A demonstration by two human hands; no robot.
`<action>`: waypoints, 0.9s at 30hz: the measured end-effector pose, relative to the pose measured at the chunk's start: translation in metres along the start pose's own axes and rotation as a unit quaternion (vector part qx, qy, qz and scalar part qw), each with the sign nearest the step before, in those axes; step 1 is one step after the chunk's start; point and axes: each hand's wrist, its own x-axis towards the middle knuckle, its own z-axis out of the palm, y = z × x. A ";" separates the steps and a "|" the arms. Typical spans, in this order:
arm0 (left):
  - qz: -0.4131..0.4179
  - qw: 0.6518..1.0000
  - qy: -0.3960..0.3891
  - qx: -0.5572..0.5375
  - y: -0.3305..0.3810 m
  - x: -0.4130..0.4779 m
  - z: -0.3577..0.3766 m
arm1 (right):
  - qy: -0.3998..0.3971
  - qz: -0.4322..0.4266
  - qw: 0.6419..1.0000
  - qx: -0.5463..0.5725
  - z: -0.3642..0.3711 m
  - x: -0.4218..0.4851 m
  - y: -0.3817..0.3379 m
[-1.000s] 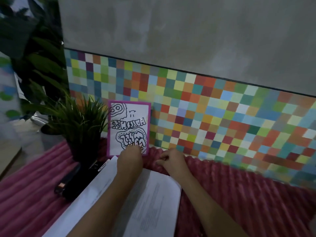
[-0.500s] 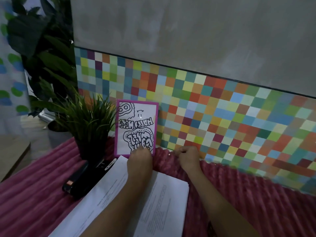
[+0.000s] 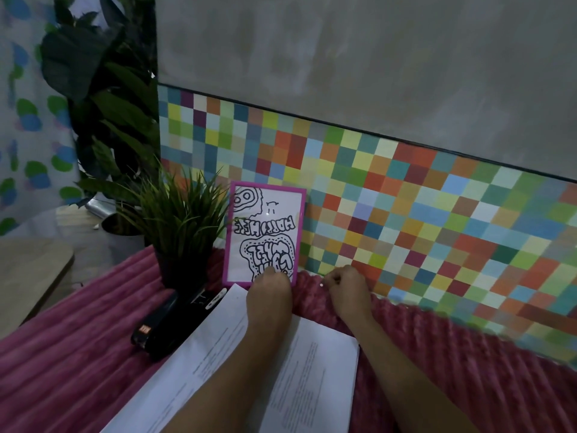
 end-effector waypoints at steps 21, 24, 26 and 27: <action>0.086 0.992 -0.062 0.069 0.016 0.017 0.015 | 0.029 0.019 0.996 0.085 -0.026 0.007 0.011; 0.031 0.988 -0.122 0.092 0.052 0.016 0.006 | 0.040 0.000 0.989 0.143 -0.078 -0.002 0.012; 0.206 0.959 -0.190 0.035 0.082 -0.006 0.004 | 0.050 -0.011 0.984 0.168 -0.123 -0.014 0.016; 0.250 0.953 -0.170 0.015 0.097 -0.021 -0.001 | 0.057 -0.010 0.985 0.163 -0.148 -0.022 0.021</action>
